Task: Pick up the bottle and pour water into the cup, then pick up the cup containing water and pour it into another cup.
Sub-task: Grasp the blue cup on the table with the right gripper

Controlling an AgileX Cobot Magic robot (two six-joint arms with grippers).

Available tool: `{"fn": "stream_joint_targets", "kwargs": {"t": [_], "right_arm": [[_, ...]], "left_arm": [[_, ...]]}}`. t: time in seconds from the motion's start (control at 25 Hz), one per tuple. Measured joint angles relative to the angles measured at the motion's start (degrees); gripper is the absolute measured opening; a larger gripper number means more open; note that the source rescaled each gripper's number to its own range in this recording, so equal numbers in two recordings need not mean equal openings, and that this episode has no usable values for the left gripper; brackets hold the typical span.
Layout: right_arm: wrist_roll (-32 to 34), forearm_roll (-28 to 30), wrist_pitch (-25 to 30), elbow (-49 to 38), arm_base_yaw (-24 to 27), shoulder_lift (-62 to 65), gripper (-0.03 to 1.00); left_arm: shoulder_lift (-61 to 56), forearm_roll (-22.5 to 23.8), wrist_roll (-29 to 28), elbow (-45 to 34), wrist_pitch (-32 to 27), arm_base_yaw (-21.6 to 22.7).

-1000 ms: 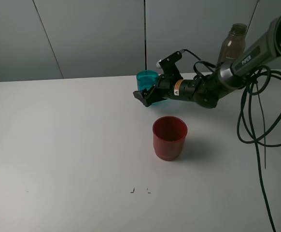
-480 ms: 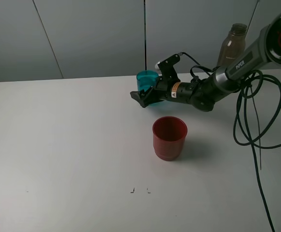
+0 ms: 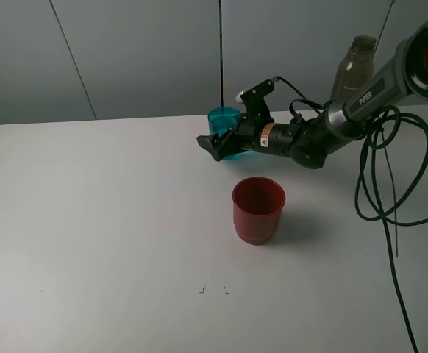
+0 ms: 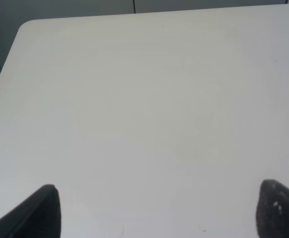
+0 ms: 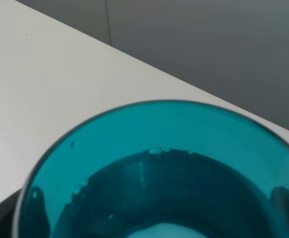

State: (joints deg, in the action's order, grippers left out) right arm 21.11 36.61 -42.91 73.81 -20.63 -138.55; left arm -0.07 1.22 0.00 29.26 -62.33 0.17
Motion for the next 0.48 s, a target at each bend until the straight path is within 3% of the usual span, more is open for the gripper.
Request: {"fn": "stream_joint_targets", "kwargs": {"t": [0.48], "right_arm": [[-0.61, -1.5, -0.08, 0.11, 0.0, 0.0, 1.0]], "left_arm": [[0.0, 0.0, 0.0, 0.0, 0.0, 0.0]]}}
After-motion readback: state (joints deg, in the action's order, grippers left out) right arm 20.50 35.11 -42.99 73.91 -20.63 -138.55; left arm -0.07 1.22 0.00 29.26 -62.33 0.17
